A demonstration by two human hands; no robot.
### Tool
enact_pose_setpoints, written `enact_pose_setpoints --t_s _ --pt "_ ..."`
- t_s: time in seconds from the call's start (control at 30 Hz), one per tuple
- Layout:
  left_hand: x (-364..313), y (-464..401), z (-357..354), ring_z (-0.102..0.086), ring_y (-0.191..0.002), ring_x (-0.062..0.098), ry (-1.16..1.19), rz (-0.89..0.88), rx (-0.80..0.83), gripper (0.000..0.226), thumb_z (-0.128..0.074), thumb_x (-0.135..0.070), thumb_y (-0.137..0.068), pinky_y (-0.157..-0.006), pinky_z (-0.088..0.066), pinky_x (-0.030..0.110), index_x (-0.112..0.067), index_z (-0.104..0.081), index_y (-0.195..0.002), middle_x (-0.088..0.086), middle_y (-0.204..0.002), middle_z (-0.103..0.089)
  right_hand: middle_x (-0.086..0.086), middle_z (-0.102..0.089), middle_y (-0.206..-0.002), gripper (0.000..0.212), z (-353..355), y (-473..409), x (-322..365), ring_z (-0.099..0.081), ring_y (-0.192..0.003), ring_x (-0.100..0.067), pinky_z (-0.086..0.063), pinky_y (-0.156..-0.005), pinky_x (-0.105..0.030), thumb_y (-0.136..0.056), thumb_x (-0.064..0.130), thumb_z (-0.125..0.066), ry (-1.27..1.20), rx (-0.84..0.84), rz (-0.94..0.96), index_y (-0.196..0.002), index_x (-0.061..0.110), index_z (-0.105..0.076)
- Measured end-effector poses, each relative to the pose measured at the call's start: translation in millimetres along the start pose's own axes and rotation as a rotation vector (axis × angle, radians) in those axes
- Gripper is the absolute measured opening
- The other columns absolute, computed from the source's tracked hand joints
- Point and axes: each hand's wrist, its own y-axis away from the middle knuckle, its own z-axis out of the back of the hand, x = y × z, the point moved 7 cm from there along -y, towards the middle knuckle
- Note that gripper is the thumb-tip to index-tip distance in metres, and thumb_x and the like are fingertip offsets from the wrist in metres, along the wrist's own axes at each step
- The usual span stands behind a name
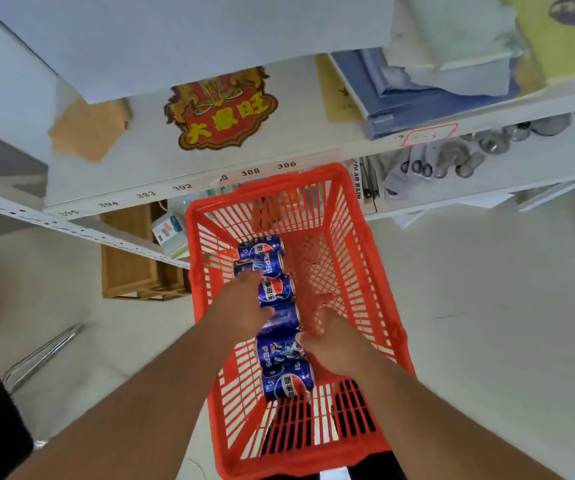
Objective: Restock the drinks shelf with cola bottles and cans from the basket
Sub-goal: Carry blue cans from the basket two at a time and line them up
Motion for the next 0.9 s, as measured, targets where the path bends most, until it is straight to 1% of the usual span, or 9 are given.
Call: enact_pose_setpoints --t_s 0.07,0.2,0.3,0.4,0.57,0.67,0.73,0.8,0.9 --pt "6.0 -29.5 1.0 -0.033 -0.153 0.028 -0.054 -0.012 -0.02 0.088 -0.073 -0.029 -0.094 -0.121 -0.03 0.035 -0.014 -0.022 -0.164 0.01 -0.169 -0.027 -0.007 -0.052 -0.155 0.072 -0.6 -24.7 4.2 -0.055 -0.135 -0.024 -0.041 -0.096 -0.021 -0.099 0.032 -0.068 -0.034 -0.043 0.014 -0.159 0.013 -0.033" --pt "16.2 -78.5 -1.6 -0.027 -0.155 0.032 -0.214 -0.033 -0.027 0.094 -0.076 -0.031 -0.092 -0.125 -0.028 0.04 -0.013 -0.018 -0.164 0.013 -0.17 -0.024 -0.006 -0.047 -0.16 0.081 -6.6 -73.5 5.8 -0.051 -0.141 -0.028 -0.04 -0.103 -0.026 -0.095 0.031 -0.073 -0.068 -0.075 0.021 -0.161 0.016 -0.03" --pt "19.9 -104.0 -9.4 -0.039 -0.148 0.033 -0.328 -0.063 -0.024 0.094 -0.079 -0.033 -0.089 -0.119 -0.036 0.042 -0.013 -0.024 -0.163 0.012 -0.164 -0.036 -0.006 -0.05 -0.156 0.088 -16.2 -109.8 0.9 -0.053 -0.139 -0.03 -0.043 -0.105 -0.031 -0.089 0.031 -0.079 -0.08 -0.098 0.022 -0.161 0.019 -0.03" --pt "24.1 -121.8 -14.8 -0.052 -0.134 0.032 -0.409 -0.091 -0.046 0.088 -0.081 -0.037 -0.085 -0.11 -0.046 0.044 -0.016 -0.035 -0.157 0.011 -0.15 -0.05 0.003 -0.051 -0.153 0.097 -28.0 -137.4 -1.9 -0.053 -0.137 -0.024 -0.043 -0.102 -0.028 -0.083 0.031 -0.084 -0.127 -0.104 0.032 -0.162 0.026 -0.028" --pt "27.6 -136.7 -19.6 -0.054 -0.128 0.03 -0.504 -0.109 -0.065 0.08 -0.081 -0.042 -0.083 -0.104 -0.05 0.043 -0.017 -0.042 -0.148 0.01 -0.14 -0.051 0.007 -0.048 -0.153 0.111 -41.4 -169.2 -7.4 -0.055 -0.135 -0.025 -0.045 -0.091 -0.027 -0.074 0.043 -0.09 -0.176 -0.118 0.023 -0.163 0.028 -0.026" --pt "28.2 -141.5 -21.0 -0.05 -0.132 0.029 -0.493 -0.12 -0.073 0.084 -0.083 -0.041 -0.081 -0.106 -0.048 0.042 -0.016 -0.04 -0.149 0.01 -0.143 -0.049 0.002 -0.046 -0.159 0.115 -44.8 -181.6 -6.8 -0.051 -0.139 -0.027 -0.046 -0.104 -0.033 -0.069 0.051 -0.091 -0.224 -0.125 -0.01 -0.162 0.028 -0.027" --pt "28.1 -143.8 -21.3 -0.048 -0.133 0.029 -0.471 -0.118 -0.057 0.088 -0.086 -0.039 -0.079 -0.108 -0.047 0.042 -0.016 -0.039 -0.15 0.01 -0.144 -0.048 0.002 -0.055 -0.151 0.109 -46.0 -187.6 -5.0 -0.057 -0.132 -0.025 -0.048 -0.104 -0.036 -0.066 0.053 -0.091 -0.289 -0.151 -0.039 -0.157 0.027 -0.038" --pt "28.8 -145.9 -19.5 -0.049 -0.131 0.029 -0.436 -0.109 -0.048 0.09 -0.088 -0.038 -0.076 -0.108 -0.047 0.042 -0.015 -0.041 -0.149 0.009 -0.141 -0.048 0.004 -0.064 -0.139 0.097 -45.7 -191.1 -3.3 -0.063 -0.116 -0.019 -0.051 -0.093 -0.034 -0.066 0.052 -0.091 -0.336 -0.181 -0.056 -0.149 0.027 -0.048" --pt "32.3 -147.5 -17.2 -0.051 -0.127 0.03 -0.397 -0.099 -0.041 0.091 -0.089 -0.04 -0.074 -0.105 -0.047 0.042 -0.012 -0.042 -0.146 0.011 -0.139 -0.05 0.006 -0.065 -0.134 0.093 -45.7 -191.0 -2.4 -0.057 -0.104 -0.014 -0.049 -0.089 -0.032 -0.066 0.049 -0.093 -0.417 -0.181 -0.081 -0.146 0.025 -0.052"
